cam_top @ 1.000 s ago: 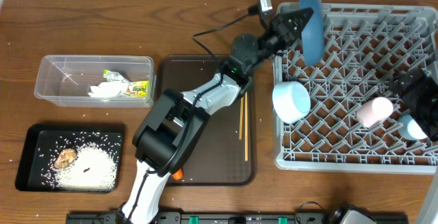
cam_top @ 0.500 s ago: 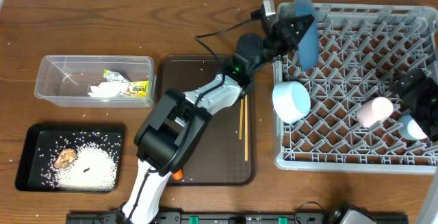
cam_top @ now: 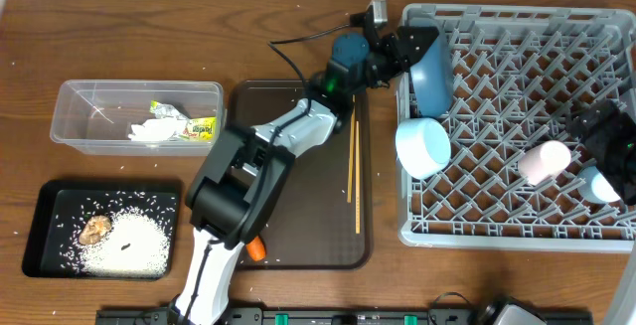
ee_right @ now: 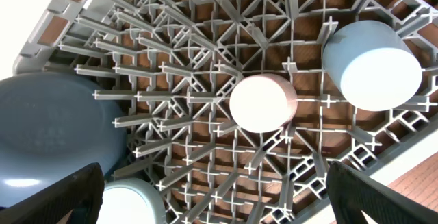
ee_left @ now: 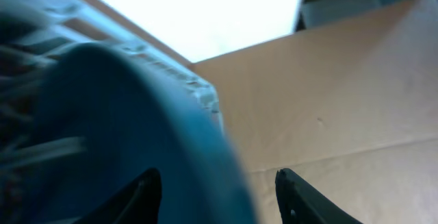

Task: Sort waste into correct bins and load items into the dishwasher rack
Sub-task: 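Carry blue plate to back of dish rack and stand it upright, then release blue plate and withdraw left gripper from rack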

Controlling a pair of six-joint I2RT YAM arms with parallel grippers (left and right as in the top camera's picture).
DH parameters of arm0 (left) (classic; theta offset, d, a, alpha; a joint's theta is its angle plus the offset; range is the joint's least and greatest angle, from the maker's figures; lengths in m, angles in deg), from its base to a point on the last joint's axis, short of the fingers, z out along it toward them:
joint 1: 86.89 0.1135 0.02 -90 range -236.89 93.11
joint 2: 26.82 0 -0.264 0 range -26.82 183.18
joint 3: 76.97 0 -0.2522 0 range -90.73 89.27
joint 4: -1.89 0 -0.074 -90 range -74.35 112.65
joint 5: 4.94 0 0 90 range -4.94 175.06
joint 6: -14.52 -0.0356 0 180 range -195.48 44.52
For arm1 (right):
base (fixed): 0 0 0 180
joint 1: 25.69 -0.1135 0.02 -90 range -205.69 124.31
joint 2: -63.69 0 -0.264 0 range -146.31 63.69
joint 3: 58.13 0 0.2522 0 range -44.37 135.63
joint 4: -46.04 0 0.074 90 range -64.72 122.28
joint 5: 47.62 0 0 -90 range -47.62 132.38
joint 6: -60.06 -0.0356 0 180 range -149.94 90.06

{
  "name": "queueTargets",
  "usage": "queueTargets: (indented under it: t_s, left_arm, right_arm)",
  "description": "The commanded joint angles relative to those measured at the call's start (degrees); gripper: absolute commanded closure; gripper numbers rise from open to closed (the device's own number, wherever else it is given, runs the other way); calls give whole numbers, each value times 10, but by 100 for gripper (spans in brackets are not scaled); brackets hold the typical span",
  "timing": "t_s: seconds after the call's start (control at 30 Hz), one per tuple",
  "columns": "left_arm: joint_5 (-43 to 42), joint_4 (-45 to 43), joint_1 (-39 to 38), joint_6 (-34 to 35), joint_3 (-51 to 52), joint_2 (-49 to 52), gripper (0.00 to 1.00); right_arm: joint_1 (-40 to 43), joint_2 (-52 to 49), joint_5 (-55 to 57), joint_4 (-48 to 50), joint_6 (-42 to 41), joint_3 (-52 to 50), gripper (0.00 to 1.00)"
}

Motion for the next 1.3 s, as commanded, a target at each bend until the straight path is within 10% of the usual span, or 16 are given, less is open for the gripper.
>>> queueTargets:
  t_s: [0.0,0.8,1.27]
  left_arm:
    - [-31,39,19,-42,-12,3,45]
    - [-60,251,64,-256,-12,-84,2]
    - [198,815,102,-484,-12,-302,1]
  right_arm:
    - [4,0,3,-1,8,3,4]
    - [4,0,3,0,8,3,4]
    - [-24,0,-78,0,87,3,9]
